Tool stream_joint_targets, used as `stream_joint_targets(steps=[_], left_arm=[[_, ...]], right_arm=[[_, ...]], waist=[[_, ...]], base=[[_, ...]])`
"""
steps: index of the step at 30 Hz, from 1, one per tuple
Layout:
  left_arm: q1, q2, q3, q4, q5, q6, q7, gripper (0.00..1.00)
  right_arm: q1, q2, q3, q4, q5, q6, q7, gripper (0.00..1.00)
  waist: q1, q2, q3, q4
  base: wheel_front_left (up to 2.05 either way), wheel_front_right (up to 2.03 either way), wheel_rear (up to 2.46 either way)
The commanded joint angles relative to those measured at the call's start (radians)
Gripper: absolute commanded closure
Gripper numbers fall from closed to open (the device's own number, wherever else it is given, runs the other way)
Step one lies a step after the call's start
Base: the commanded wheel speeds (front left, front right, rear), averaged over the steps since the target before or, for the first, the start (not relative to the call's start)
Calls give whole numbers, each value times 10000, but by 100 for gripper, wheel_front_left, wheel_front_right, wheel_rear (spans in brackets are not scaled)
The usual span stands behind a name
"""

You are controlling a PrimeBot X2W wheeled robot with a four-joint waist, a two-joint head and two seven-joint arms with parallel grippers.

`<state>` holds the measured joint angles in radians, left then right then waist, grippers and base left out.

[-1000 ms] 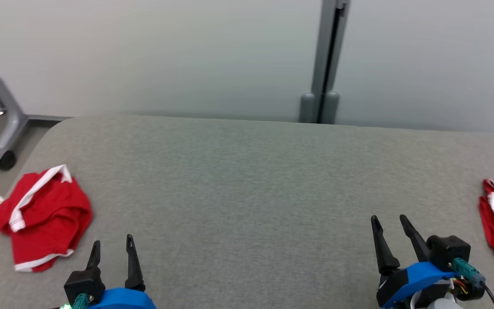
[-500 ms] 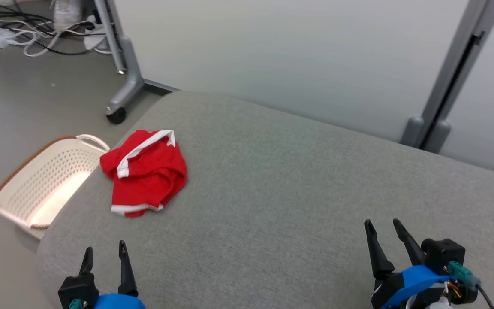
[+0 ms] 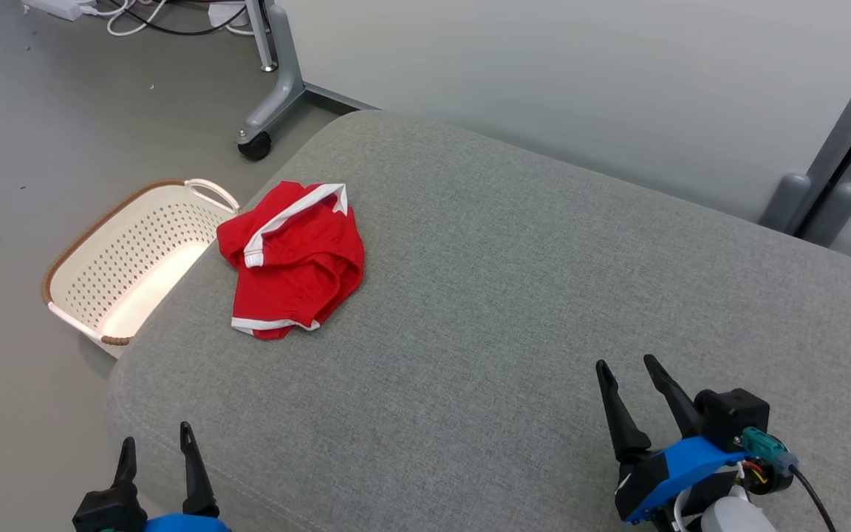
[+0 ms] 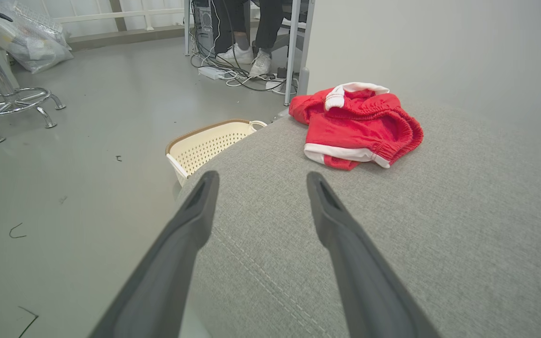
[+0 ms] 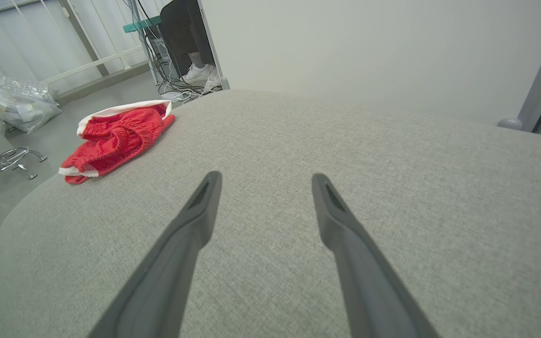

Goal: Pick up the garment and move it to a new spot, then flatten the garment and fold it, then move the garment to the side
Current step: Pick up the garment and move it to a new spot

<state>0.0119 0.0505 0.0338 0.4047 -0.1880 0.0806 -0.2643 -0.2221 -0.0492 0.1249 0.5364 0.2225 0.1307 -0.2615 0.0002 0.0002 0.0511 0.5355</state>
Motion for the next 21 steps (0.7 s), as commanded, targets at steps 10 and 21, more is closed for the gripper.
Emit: stream_joint_targets(steps=[10, 21], left_arm=[[-1060, 31, 370, 946, 98, -478, 3, 0], [-3775, 554, 1066, 2846, 268, -759, 3, 0]], right_arm=[[73, -39, 42, -237, -255, 1, -52, 0], [-905, -42, 589, -844, -944, 1, -54, 0]], waist=[[-2, -2, 241, -306], [-2, -2, 1832, -1685]], base=[[0, 0, 0], [0, 0, 0]])
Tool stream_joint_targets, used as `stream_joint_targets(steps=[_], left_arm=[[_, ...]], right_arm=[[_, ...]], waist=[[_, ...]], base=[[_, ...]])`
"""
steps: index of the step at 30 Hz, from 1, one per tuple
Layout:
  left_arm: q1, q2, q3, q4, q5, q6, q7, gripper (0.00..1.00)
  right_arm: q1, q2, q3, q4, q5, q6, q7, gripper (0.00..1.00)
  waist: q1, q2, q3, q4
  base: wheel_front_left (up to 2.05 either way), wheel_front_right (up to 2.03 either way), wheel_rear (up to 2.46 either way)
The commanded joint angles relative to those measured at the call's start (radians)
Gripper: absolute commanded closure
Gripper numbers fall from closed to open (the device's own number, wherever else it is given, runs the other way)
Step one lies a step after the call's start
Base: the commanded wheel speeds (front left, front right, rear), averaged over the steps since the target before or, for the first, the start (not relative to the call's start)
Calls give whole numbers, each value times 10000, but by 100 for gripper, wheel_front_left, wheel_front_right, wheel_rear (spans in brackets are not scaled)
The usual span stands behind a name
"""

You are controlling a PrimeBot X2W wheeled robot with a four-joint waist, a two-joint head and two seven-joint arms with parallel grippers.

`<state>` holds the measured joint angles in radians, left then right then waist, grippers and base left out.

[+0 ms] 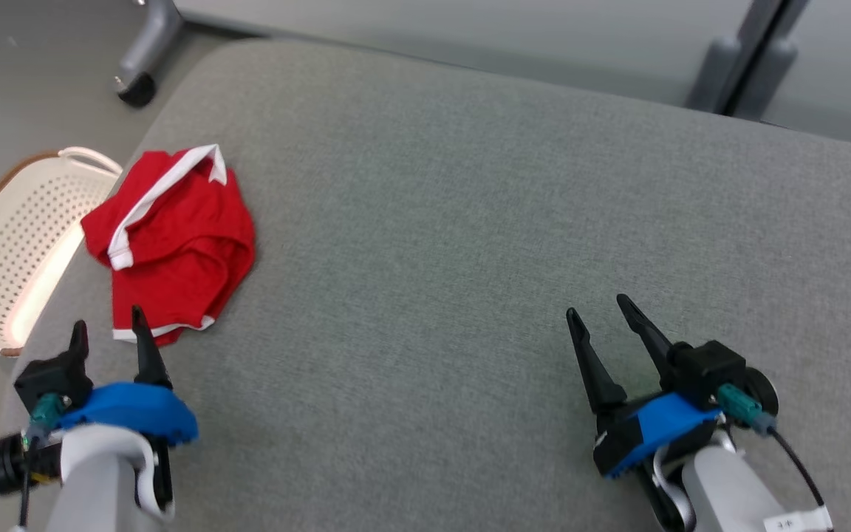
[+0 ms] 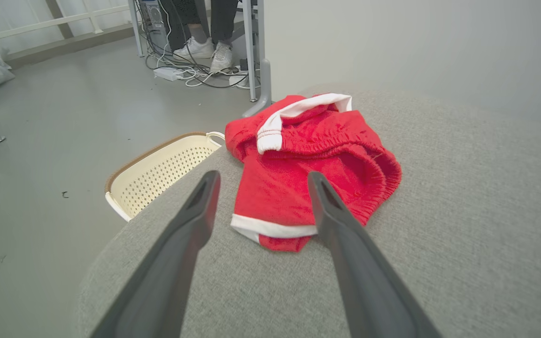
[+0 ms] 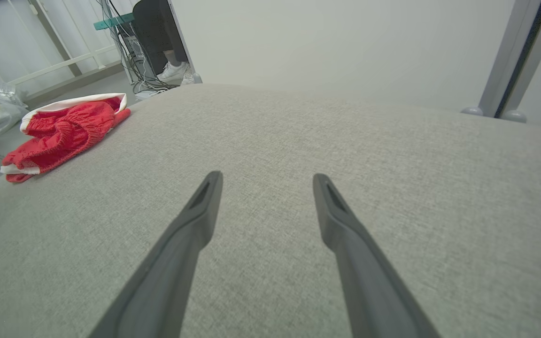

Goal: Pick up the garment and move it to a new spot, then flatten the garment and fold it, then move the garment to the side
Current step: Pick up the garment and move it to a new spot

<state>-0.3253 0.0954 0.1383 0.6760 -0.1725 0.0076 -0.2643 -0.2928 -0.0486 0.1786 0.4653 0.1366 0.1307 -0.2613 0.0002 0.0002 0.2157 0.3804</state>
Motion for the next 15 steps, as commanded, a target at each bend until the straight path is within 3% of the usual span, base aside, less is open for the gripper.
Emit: stream_joint_targets(steps=[1, 15], left_arm=[[-611, 186, 105, 267, 98, -6, 5, 0], [-2919, 1072, 1020, 2258, 88, 764, 3, 0]], right_arm=[[-312, -49, 143, -203, -129, 1, -54, 0], [-1203, -79, 522, -1217, -600, 1, -54, 0]], waist=[[-2, -2, 381, -279], [-2, -2, 2194, -1652]], base=[[0, 0, 0], [0, 0, 0]])
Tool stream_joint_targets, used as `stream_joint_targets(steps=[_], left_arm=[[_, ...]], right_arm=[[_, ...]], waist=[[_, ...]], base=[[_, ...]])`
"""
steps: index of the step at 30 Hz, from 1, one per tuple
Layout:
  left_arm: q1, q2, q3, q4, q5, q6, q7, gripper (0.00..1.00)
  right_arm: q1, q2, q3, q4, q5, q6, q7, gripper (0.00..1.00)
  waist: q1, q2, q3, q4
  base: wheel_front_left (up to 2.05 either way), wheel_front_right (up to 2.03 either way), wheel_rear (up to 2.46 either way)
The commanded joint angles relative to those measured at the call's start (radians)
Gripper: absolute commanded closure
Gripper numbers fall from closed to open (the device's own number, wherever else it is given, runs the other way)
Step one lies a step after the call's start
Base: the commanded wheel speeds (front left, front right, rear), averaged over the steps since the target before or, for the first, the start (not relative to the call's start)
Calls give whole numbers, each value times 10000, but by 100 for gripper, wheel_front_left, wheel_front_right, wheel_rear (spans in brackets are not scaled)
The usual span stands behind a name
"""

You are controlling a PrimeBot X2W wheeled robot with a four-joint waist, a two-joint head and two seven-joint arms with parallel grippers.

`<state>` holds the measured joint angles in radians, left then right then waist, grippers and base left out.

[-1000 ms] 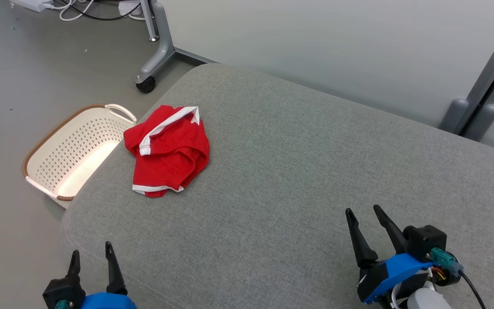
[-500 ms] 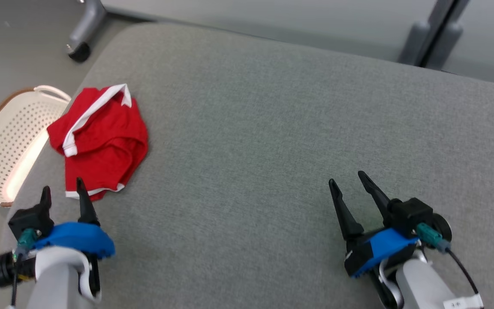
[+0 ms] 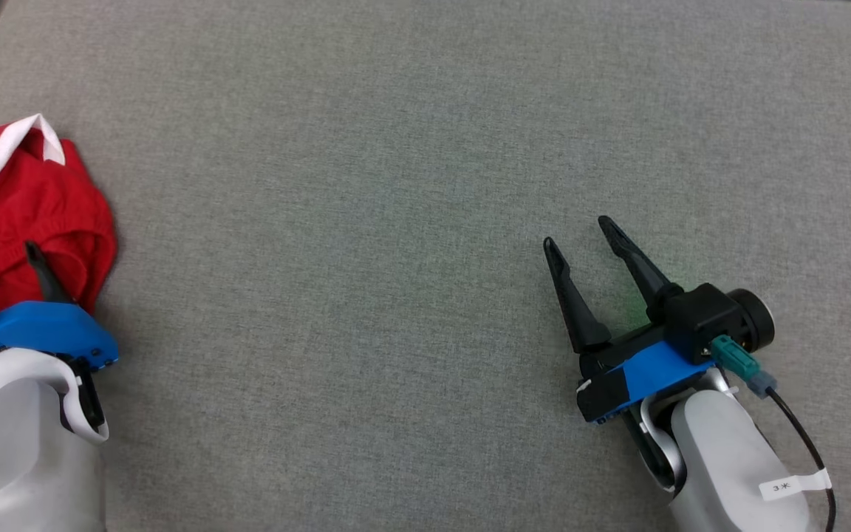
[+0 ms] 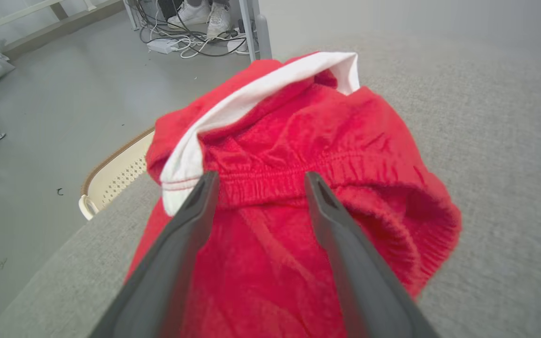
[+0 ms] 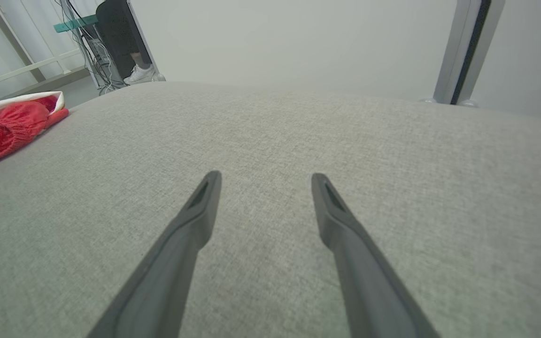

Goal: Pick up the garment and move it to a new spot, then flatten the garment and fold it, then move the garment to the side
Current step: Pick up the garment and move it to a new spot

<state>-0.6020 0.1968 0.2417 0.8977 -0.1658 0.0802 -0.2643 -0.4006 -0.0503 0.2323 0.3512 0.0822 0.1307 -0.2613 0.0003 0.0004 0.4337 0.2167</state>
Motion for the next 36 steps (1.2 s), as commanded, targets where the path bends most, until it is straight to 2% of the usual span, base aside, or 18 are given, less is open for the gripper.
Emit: stream_joint_targets(steps=[1, 3, 4, 5, 6, 10, 14, 20, 26, 36], left_arm=[[-246, 84, 3, 247, 4, 33, 3, 0], [-446, 141, 70, 731, -96, -24, 5, 0], [-550, 176, 74, 936, -112, -56, 5, 25], [-659, 200, 57, 1154, -134, -93, 7, 84], [-735, 222, 61, 1308, -168, -110, 7, 100], [-955, 296, 112, 1302, -223, -300, 5, 100], [-1061, 314, 42, 426, -63, -607, 2, 100], [-905, 45, -177, -1314, 319, -1059, 2, 100], [-773, -419, -835, -2797, 857, -1348, 4, 100], [-364, -1251, -2088, -3317, 1044, -1715, 4, 100]], right_arm=[[-135, -65, -53, -84, -46, 1, -54, 0], [-186, -72, -87, -122, -80, 1, -54, 0], [-200, -70, -120, -126, -73, 1, -54, 0], [-218, -69, -154, -127, -64, 1, -54, 0], [-226, -65, -183, -121, -57, 1, -54, 0], [-223, -56, -320, -44, -6, 1, -54, 0], [-119, -42, -459, -8, 85, 1, -54, 0], [132, -26, -497, 12, 579, 1, -54, 0], [365, -24, -369, 75, 1149, 1, -54, 0], [618, -22, -234, 123, 1525, 1, -54, 0]], waist=[[-3, -4, 73, -65], [-3, -4, 148, -159], [-3, -4, 178, -203], [-3, -4, 193, -224], [-3, -4, 199, -243], [-3, -4, 117, -309], [-3, -4, -156, -348], [-3, -4, -788, -581], [-3, -4, -1432, -1236], [-3, -4, -1860, -2707]], base=[[0, 0, 0], [0, 0, 0], [0, 0, 0], [0, 0, 0], [0, 0, 0], [0, 0, 0], [0, 0, 0], [0, 0, 0], [0, 0, 0], [0, 0, 0]])
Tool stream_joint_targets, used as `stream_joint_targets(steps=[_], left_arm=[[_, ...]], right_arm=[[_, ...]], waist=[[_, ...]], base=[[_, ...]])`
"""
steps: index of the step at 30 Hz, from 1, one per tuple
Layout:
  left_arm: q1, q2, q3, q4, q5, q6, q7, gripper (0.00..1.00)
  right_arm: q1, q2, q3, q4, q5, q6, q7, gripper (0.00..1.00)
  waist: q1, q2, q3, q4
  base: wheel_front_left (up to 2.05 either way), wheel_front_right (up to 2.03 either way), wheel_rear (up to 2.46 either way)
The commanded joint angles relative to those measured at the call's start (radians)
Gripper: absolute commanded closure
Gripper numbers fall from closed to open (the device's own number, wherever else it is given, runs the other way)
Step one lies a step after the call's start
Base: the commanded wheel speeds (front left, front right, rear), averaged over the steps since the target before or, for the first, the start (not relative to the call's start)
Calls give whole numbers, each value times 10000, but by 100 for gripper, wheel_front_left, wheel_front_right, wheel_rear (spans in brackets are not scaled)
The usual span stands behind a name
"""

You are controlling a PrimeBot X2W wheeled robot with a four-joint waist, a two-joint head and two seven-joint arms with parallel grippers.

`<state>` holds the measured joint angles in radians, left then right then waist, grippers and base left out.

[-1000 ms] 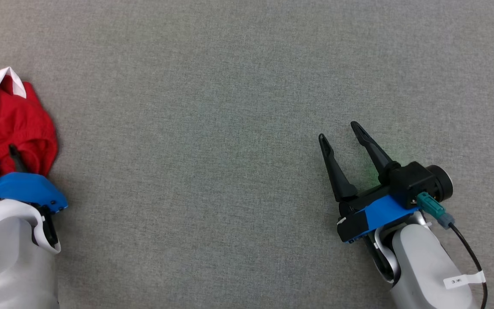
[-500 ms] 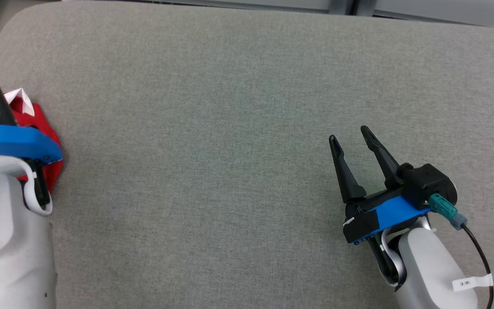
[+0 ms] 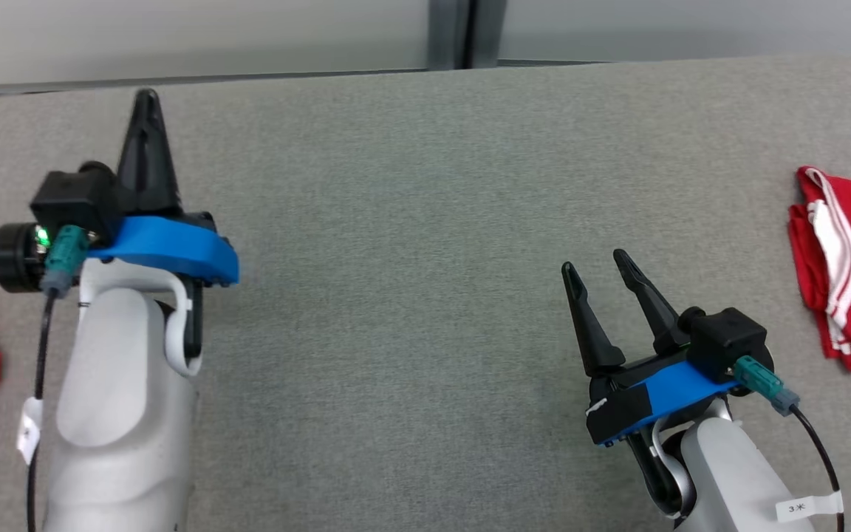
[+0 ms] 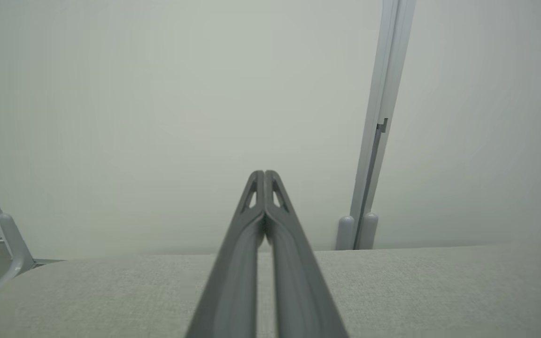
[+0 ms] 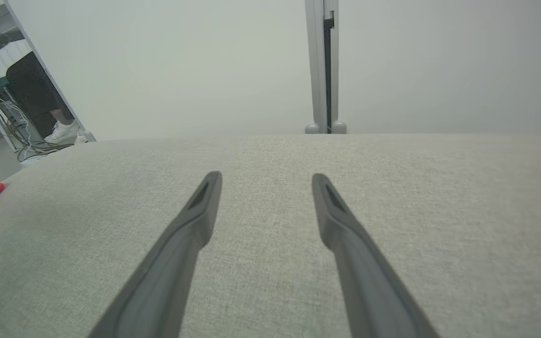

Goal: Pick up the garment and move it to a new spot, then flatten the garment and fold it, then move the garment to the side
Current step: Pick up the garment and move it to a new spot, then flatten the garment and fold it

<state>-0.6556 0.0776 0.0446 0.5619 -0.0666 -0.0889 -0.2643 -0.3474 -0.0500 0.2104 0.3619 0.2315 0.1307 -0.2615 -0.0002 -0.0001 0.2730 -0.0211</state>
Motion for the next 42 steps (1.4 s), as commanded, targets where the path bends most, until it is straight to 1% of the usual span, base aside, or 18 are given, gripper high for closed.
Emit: stream_joint_targets(steps=[1, 2, 6, 11, 16, 20, 24, 29, 35, 42], left_arm=[[260, -98, -208, 132, 16, -8, 4, 30], [359, -115, -284, 214, -8, 66, 4, 0], [930, -222, -341, 460, -217, 383, 4, 0], [1986, -254, -341, 443, -398, 744, 4, 0], [3034, -266, -508, 290, -465, 966, 2, 0], [3843, -274, -504, 32, -724, 1163, 4, 0], [4601, -271, -545, -428, -892, 1405, 4, 0], [5457, -267, -595, -813, -982, 1511, 2, 0], [6058, -271, -565, -970, -1073, 1627, 2, 0], [6299, -270, -462, -1029, -993, 1666, 4, 0]], right_arm=[[88, -24, -7, 32, 94, 1, -52, 0], [99, -24, 42, 49, 118, 1, -54, 0], [185, -24, 62, 134, 198, 1, -52, 0], [374, -22, -19, 205, 101, 1, -54, 0], [690, -22, -223, 304, 19, 1, -52, 0], [892, -25, -315, 435, 17, 1, -52, 0], [1149, -29, -329, 566, 17, 1, -52, 0], [1419, -26, -386, 708, 74, 1, -52, 0], [1749, -27, -386, 839, 103, 1, -52, 0], [1895, -26, -418, 900, 5, 1, -52, 0]], waist=[[2, 1, -275, -463], [2, 1, -297, -600], [2, 1, -371, -1027], [2, 1, -539, -1154], [2, 1, -846, -956], [2, 1, -1191, -738], [2, 1, -1563, -548], [2, 1, -2003, -364], [2, 1, -2389, -231], [2, 1, -2510, -157]], base=[[0, 0, 0], [0, 0, 0], [0, 0, 0], [0, 0, 0], [0, 0, 0], [0, 0, 0], [0, 0, 0], [0, 0, 0], [0, 0, 0], [0, 0, 0]])
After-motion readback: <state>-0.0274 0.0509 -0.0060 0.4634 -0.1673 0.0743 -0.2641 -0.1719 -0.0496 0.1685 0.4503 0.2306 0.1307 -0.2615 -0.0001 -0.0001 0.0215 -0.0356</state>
